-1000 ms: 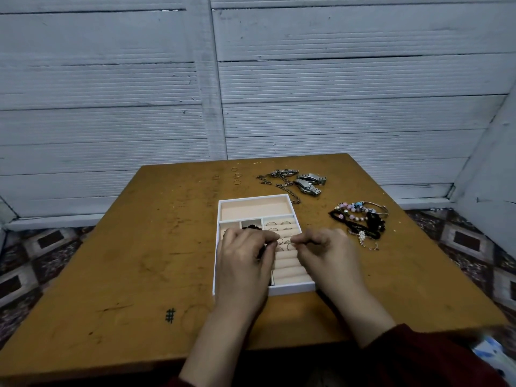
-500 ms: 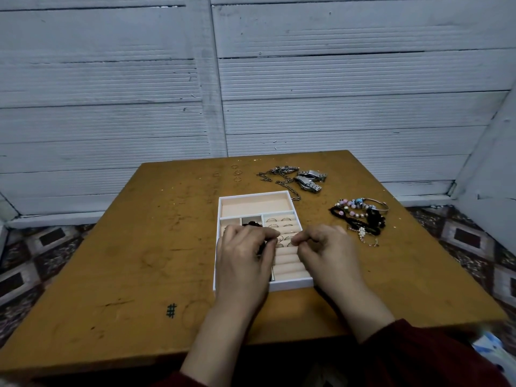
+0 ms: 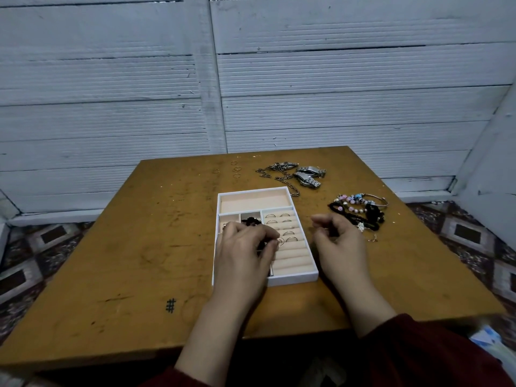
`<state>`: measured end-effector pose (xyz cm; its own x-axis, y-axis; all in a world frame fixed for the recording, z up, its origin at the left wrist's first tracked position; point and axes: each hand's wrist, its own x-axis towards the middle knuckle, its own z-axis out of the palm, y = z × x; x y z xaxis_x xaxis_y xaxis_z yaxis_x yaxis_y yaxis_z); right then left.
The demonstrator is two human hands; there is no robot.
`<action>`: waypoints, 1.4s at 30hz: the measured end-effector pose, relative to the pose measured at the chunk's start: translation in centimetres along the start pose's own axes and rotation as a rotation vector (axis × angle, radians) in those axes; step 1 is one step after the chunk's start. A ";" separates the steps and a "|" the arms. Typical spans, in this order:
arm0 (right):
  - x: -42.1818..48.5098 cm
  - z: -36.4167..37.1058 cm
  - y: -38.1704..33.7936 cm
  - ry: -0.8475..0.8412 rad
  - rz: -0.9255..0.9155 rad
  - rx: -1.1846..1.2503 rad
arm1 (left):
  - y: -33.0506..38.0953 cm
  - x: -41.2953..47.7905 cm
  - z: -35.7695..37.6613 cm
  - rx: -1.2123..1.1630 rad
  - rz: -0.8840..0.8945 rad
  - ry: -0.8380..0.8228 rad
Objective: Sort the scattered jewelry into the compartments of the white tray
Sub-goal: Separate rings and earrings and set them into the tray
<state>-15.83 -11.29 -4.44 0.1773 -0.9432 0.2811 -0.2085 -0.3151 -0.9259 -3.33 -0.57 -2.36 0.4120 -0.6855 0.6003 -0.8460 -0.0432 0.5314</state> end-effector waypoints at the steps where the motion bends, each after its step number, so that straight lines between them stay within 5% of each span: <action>1: 0.0 0.0 0.1 0.002 0.007 0.002 | 0.0 0.0 0.0 0.009 -0.018 -0.023; 42: -0.1 -0.3 -0.2 0.010 -0.002 -0.021 | 0.0 0.1 0.1 0.191 -0.005 -0.229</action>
<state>-16.15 -11.14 -4.23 0.1682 -0.9436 0.2853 -0.2288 -0.3189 -0.9198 -3.32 -0.75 -2.38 0.3477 -0.8301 0.4360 -0.9016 -0.1682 0.3986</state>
